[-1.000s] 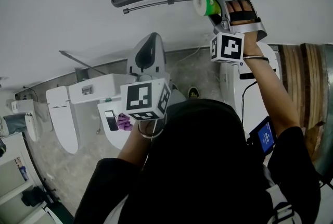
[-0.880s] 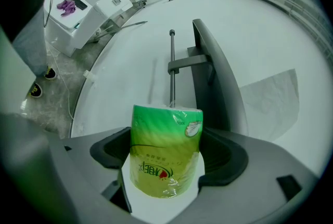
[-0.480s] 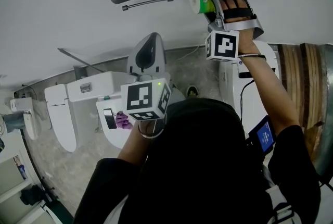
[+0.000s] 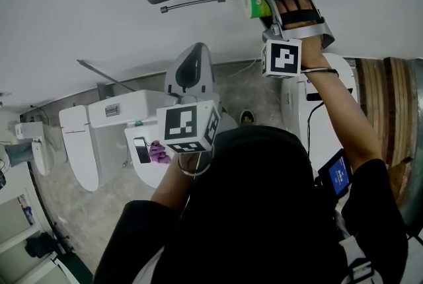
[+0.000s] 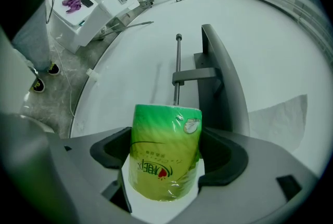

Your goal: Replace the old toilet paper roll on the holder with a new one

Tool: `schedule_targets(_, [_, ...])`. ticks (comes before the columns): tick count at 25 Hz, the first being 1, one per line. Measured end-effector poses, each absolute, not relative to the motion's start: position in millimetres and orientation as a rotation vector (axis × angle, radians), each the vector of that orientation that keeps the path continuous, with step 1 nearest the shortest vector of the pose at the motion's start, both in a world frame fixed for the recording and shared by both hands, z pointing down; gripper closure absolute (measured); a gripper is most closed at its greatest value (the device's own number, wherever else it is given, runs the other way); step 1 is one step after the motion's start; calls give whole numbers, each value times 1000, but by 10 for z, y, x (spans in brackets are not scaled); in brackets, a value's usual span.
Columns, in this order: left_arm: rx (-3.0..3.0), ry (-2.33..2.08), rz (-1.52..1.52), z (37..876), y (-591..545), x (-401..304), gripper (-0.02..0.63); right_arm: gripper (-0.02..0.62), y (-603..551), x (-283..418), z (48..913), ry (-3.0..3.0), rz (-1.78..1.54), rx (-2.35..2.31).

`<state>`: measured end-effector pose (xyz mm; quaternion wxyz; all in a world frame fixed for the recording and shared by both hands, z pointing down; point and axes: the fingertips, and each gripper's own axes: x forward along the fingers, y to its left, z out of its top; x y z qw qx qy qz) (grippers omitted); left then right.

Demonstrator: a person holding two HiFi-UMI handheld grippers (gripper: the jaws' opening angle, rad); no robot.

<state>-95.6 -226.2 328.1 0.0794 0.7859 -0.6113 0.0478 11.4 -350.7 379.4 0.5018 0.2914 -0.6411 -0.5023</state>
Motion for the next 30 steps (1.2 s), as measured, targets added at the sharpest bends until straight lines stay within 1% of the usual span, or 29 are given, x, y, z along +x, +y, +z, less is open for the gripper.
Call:
schedule_targets(22, [2337, -1843, 143, 3291, -2299, -1007, 583, 187, -3466, -366, 3811, -1602, -1252, 682])
schedule_targets(30, [2338, -1822, 142, 3325, -2305, -935, 583, 186, -3424, -379, 3807, -1639, -1233, 659])
